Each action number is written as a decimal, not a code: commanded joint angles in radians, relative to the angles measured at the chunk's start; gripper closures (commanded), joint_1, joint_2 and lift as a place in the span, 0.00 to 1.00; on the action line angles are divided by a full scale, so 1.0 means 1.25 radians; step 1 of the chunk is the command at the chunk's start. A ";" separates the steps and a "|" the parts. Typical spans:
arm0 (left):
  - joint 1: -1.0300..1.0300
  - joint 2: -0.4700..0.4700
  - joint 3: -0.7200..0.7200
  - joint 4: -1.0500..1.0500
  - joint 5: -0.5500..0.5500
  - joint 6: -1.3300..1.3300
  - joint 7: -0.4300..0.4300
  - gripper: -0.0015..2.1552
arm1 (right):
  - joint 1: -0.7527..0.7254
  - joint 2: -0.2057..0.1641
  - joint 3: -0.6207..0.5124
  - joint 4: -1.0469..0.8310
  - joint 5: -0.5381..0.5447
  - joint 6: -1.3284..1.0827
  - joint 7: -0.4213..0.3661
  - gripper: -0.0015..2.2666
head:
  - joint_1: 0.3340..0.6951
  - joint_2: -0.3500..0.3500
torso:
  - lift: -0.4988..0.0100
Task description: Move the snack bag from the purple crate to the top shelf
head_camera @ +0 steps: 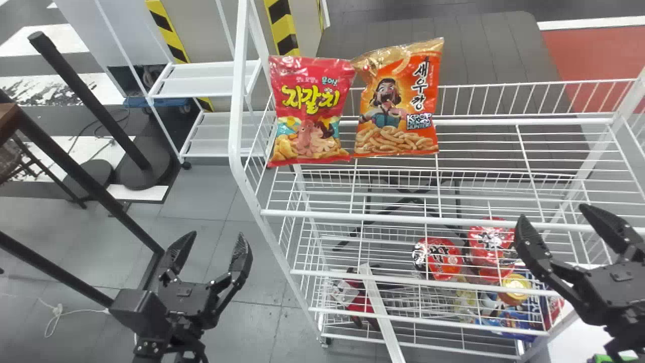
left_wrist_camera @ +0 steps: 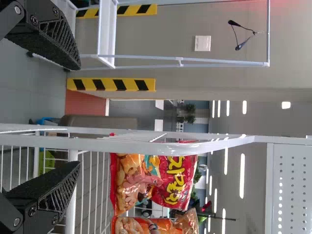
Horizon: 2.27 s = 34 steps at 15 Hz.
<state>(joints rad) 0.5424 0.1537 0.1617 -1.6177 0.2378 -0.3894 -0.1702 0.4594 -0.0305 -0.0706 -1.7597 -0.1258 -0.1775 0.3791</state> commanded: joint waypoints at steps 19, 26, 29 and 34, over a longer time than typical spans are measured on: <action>0.010 0.000 0.004 -0.012 0.001 -0.001 0.002 0.06 | 0.002 0.006 0.018 0.006 0.001 -0.013 0.000 0.05 | 1.00 0.81 | 0.98; 0.007 0.000 0.004 -0.007 0.001 -0.001 0.002 0.06 | -0.001 0.007 0.023 0.009 0.002 -0.013 0.000 0.06 | 1.00 0.81 | 0.98; 0.007 0.000 0.004 -0.007 0.001 -0.001 0.002 0.06 | -0.002 0.007 0.023 0.009 0.002 -0.013 0.000 0.06 | 1.00 0.81 | 0.98; 0.007 0.001 0.004 -0.005 0.002 -0.001 0.002 0.06 | -0.002 0.007 0.025 0.014 0.004 -0.013 -0.009 0.06 | 1.00 0.82 | 0.98</action>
<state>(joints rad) 0.5507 0.1546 0.1672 -1.6247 0.2407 -0.3903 -0.1672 0.4572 -0.0213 -0.0400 -1.7453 -0.1227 -0.1940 0.3732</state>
